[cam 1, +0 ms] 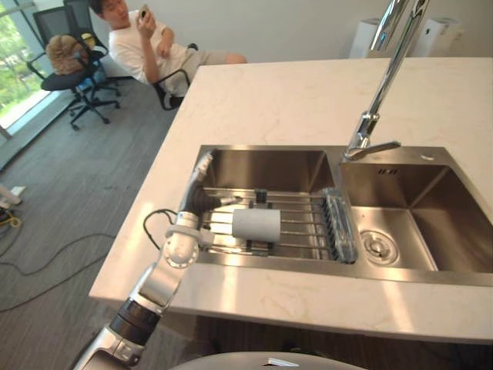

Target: Walk over to the sink, pick up the cup, carry it to the dishwasher, place the cup inside the dishwasher, then close the dishwasher door

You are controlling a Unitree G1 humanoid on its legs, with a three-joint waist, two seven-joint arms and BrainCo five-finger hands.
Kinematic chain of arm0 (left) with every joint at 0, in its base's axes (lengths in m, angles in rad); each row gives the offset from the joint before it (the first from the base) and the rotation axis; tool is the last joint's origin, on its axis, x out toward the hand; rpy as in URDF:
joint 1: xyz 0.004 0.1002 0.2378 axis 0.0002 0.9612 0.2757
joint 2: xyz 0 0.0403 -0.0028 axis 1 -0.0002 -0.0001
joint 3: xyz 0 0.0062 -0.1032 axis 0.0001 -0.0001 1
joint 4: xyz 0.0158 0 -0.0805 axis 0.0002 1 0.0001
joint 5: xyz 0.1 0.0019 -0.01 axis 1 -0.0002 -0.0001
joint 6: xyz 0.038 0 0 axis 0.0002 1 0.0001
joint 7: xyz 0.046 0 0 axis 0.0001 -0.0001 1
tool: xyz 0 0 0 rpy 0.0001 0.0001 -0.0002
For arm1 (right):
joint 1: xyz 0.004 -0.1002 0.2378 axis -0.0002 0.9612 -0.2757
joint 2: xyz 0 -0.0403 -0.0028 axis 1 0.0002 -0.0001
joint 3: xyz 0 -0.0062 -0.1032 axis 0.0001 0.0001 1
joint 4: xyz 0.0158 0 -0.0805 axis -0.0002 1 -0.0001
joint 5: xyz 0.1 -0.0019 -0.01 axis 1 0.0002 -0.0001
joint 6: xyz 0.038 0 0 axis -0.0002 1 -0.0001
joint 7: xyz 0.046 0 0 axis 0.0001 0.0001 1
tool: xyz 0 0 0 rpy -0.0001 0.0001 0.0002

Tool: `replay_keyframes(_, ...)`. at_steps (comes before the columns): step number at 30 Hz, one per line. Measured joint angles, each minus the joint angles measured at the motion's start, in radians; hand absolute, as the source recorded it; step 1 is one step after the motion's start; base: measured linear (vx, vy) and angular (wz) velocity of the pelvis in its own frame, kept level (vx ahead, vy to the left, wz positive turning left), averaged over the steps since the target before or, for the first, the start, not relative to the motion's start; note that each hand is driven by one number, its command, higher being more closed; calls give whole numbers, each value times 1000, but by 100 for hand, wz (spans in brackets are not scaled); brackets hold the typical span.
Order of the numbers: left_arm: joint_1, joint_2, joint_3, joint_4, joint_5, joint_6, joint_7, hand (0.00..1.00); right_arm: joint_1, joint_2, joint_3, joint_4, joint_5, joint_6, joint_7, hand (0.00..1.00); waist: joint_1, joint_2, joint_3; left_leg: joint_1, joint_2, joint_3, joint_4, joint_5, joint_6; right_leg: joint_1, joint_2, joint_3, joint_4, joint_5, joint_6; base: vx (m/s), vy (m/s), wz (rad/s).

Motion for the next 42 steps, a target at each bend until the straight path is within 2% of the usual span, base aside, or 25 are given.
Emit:
replay_keyframes(2,0,-5,-3,3,1,4,-3,0,-1,30,16,-1,31,3,-9,0,-12,-32,-3,29,-14,15,-89,28,-5,-1,-9,3,-28,9,1,141,4,-16)
replay_keyframes(4,-3,-6,-3,16,12,4,-18,0,6,31,44,-8,33,4,-17,0,-22,-42,-6,46,-26,15,-159,69,5,-7,-15,-2,-45,20,1,129,-4,2)
replay_keyframes(9,-4,2,-2,34,15,29,-60,0,16,26,84,-45,32,-10,-42,0,-15,-25,-14,94,-25,26,-226,81,2,16,-9,-4,-63,13,14,120,-23,-2)
replay_keyframes(13,-3,12,-18,36,-1,49,-165,0,14,19,123,-78,33,-17,-61,0,-8,-24,-19,100,-11,39,-244,80,-4,12,2,-7,-63,9,20,52,-21,-4)
replay_keyframes(16,0,20,-59,39,59,53,-197,0,0,21,126,-86,32,-18,-62,0,-8,-25,-20,106,-10,39,-245,79,-5,18,3,-17,-63,9,20,-7,1,1)
replay_keyframes(17,0,25,-73,40,88,51,-197,0,-4,21,127,-87,33,-18,-62,0,-9,-27,-21,110,-10,39,-245,79,-5,22,2,-22,-64,9,20,-40,7,4)
replay_keyframes(20,12,34,-78,55,166,7,-196,0,-4,19,160,-86,33,-18,-59,0,-11,-38,-32,117,-10,41,-245,80,-7,29,2,-23,-71,9,20,-65,7,2)
replay_keyframes(22,12,34,-84,76,177,-30,-196,0,-3,21,165,-83,32,-29,-45,0,-13,-46,-37,117,-10,41,-248,84,-8,27,2,-25,-71,9,20,-79,-1,0)
replay_keyframes(27,14,58,-177,90,187,-110,-193,0,15,25,184,-77,32,-75,-14,0,-28,-55,-55,111,-10,46,-283,100,-10,-2,5,-20,-71,9,19,-49,-4,-3)
replay_keyframes(34,14,72,-199,91,328,-117,-125,0,30,25,190,-71,32,-116,-12,0,-48,-50,-65,115,-6,42,-299,114,-11,-3,11,-23,-71,13,14,0,0,0)
replay_keyframes(42,5,107,-216,96,525,-120,-32,0,28,28,188,-70,32,-126,-8,0,-55,-49,-66,115,-6,40,-300,114,-11,-3,11,-25,-71,12,16,-1,0,1)
